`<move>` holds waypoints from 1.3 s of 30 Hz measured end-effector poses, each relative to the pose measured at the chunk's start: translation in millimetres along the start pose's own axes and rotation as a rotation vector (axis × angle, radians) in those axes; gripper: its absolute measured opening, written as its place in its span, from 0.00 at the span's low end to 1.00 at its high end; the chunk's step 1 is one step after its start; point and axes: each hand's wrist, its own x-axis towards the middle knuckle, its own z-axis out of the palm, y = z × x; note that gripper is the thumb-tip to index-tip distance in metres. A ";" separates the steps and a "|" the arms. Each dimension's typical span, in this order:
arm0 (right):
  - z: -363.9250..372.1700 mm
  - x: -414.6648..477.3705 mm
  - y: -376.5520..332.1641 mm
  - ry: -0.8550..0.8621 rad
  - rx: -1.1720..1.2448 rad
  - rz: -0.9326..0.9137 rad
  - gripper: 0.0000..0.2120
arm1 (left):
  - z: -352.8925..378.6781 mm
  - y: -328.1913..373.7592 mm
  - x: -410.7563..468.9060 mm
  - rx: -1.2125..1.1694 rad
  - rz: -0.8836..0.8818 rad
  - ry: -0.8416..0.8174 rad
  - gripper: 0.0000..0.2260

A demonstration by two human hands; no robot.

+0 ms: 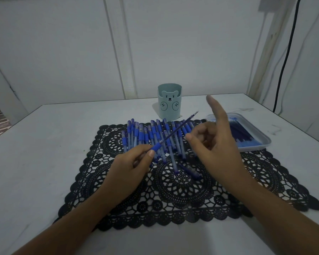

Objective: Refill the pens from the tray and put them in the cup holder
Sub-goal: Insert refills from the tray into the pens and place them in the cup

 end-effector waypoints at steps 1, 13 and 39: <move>1.3 -1.3 1.0 -0.020 -0.037 -0.033 0.33 | -0.1 0.0 -0.1 0.004 0.002 -0.002 0.07; 7.1 -5.6 4.8 -0.166 -0.109 -0.080 0.29 | -0.1 -1.3 -0.1 0.014 0.058 -0.010 0.08; 7.6 -6.3 2.4 -0.354 -0.204 0.098 0.12 | 1.4 0.5 -4.3 0.205 0.065 -0.185 0.17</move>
